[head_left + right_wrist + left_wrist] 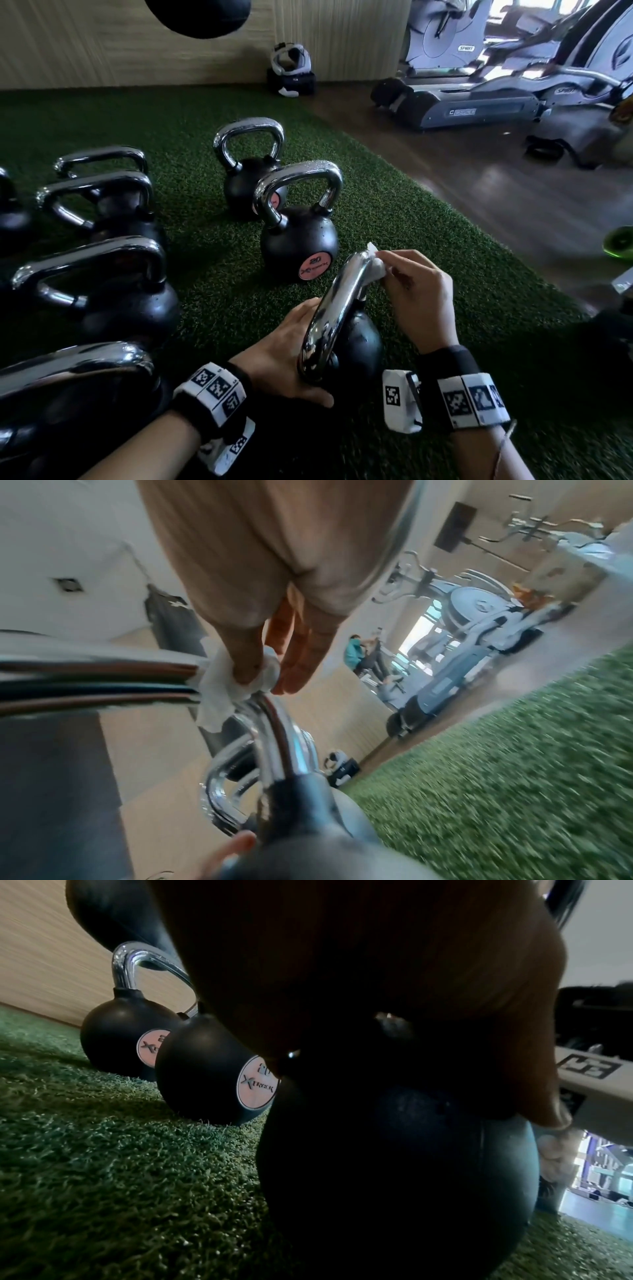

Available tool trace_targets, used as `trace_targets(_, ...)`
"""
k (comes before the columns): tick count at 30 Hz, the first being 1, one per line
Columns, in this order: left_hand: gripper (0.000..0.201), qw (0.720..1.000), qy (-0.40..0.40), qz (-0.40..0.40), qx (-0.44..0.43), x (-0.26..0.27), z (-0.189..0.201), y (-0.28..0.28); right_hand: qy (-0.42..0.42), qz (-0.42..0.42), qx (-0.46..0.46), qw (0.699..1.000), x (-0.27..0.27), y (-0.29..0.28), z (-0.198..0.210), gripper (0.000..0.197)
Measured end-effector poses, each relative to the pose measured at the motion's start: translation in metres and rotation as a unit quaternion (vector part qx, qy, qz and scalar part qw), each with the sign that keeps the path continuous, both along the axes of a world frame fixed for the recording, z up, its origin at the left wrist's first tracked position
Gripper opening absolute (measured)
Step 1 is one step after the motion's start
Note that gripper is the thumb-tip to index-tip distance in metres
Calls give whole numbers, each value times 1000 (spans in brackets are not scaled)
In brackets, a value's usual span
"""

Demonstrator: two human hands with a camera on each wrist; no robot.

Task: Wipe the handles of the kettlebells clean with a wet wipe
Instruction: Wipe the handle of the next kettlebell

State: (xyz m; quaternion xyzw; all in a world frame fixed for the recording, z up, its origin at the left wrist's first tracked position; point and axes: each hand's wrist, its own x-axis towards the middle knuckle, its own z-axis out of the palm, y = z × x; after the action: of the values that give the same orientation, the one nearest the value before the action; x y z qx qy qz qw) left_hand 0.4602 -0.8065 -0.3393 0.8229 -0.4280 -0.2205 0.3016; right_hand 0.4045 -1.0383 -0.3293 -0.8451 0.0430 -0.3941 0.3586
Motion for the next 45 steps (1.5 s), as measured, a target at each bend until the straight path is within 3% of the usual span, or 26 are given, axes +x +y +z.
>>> trace_targets(7, 116, 1000, 4, 25, -8, -2, -1, 0, -19, 0, -42, 999, -3, 5, 9, 36)
trace_targets(13, 119, 999, 4, 32, 3, -3, 0, -1, -39, 67, -44, 996, -46, 47, 16, 21)
trace_targets(15, 120, 999, 7, 36, 2, -2, -2, 0, -20, 95, -5, 995, -59, 61, 12, 27)
trace_targets(19, 115, 999, 4, 36, -19, -2, -2, -1, -6, 134, 193, 972, -56, 60, 4, 33)
trace_targets(23, 109, 999, 13, 25, -45, 0, -5, 0, 1, 142, 212, 967, -73, 78, -7, 21)
trace_targets(26, 87, 996, 36, 37, -77, 2, -13, -1, 18, 138, 237, 961, -86, 95, -22, 23)
trace_targets(28, 74, 994, 36, 52, -83, 0, -14, -2, 34, 118, 224, 967, -88, 97, -31, 25)
trace_targets(31, 73, 994, 27, 50, -91, -1, -13, -3, 40, 101, 227, 968, -90, 101, -37, 32)
trace_targets(34, 84, 996, 34, 38, -68, 1, -8, -2, 51, 93, 223, 969, -89, 102, -42, 34)
trace_targets(38, 81, 998, 15, 46, -37, 3, -18, 0, 87, 89, 117, 985, -85, 88, -39, 24)
trace_targets(40, 95, 998, 15, 50, -33, 3, -20, 0, 107, 84, 74, 988, -77, 72, -30, 26)
trace_targets(42, 113, 997, 25, 56, -35, 1, -17, 0, 136, 95, 79, 983, -62, 56, -20, 32)
trace_targets(45, 108, 997, 24, 60, -44, 0, -15, -1, 208, 163, 62, 962, -36, 50, -3, 32)
